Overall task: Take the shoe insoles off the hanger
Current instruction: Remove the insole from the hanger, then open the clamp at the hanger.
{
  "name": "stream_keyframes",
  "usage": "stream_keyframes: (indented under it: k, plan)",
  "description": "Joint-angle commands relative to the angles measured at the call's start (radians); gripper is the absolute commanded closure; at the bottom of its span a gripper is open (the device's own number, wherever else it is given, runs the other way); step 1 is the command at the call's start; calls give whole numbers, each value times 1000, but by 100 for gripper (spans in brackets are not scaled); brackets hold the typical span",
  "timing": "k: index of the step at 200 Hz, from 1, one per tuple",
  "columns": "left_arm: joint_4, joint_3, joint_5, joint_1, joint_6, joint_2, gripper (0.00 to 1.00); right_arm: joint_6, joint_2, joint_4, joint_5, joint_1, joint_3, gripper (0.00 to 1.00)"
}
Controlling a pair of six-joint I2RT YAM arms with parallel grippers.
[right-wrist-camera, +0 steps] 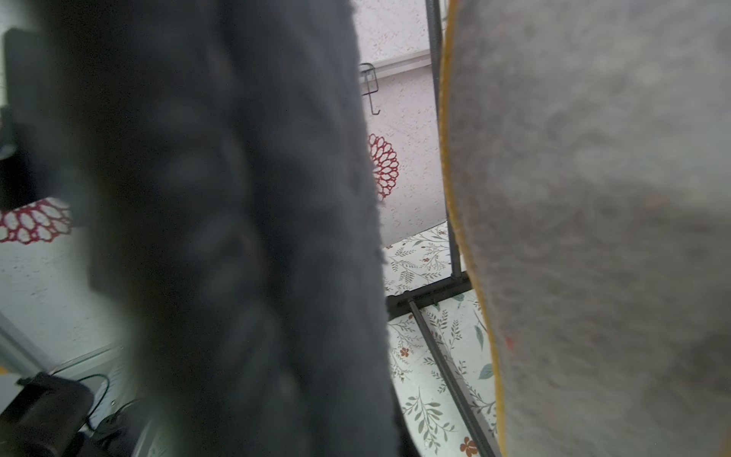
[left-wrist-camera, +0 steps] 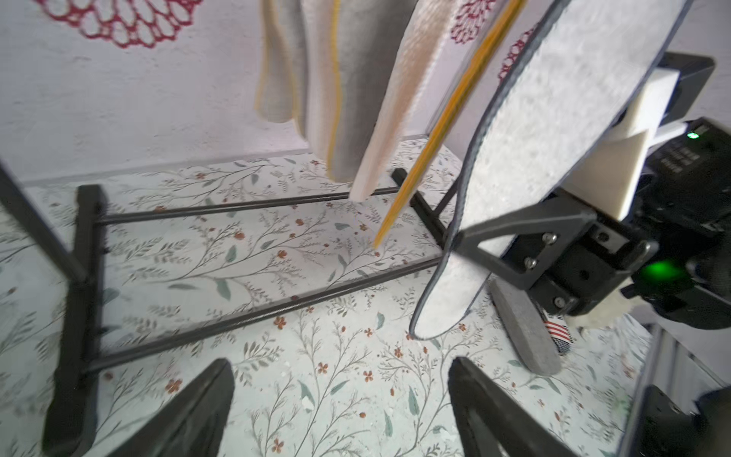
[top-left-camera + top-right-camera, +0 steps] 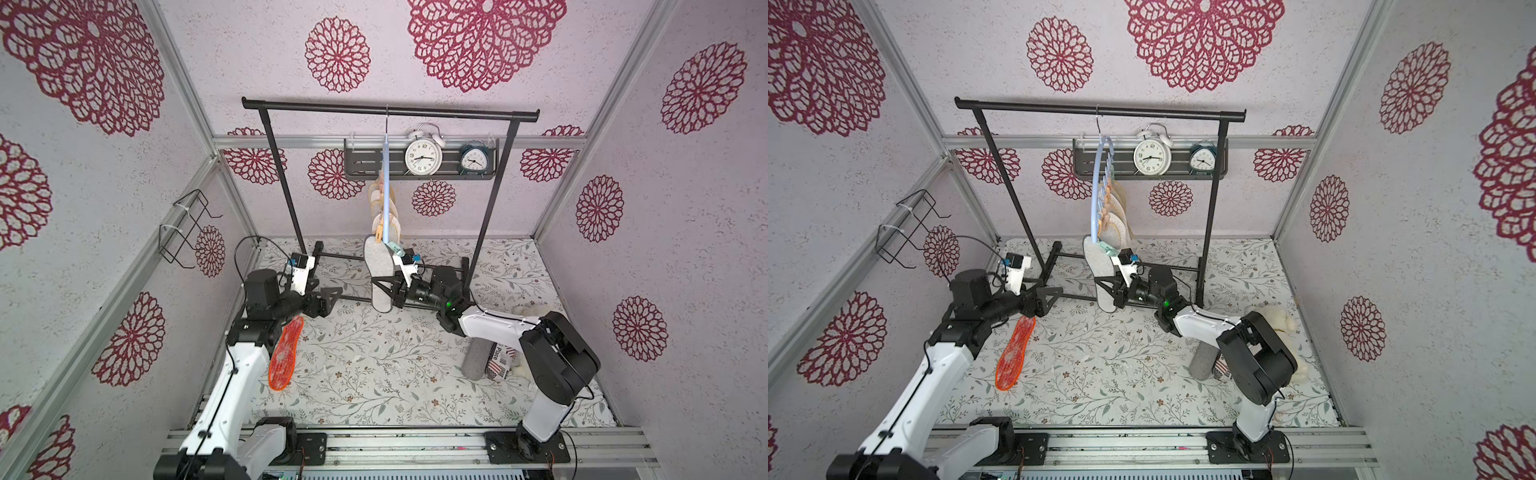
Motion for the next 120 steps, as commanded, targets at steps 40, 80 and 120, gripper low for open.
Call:
stream_keyframes:
  k: [40,80,120]
  plan:
    - [59,446,308,-83,4,227,14,38,-54,28,-136,-21,8,100]
    - [6,590,385,-139,24,336,17,82,-38,57,-188,-33,23,100]
    - [10,678,427,-167,14,439,22,117,-23,56,-270,-36,47,100]
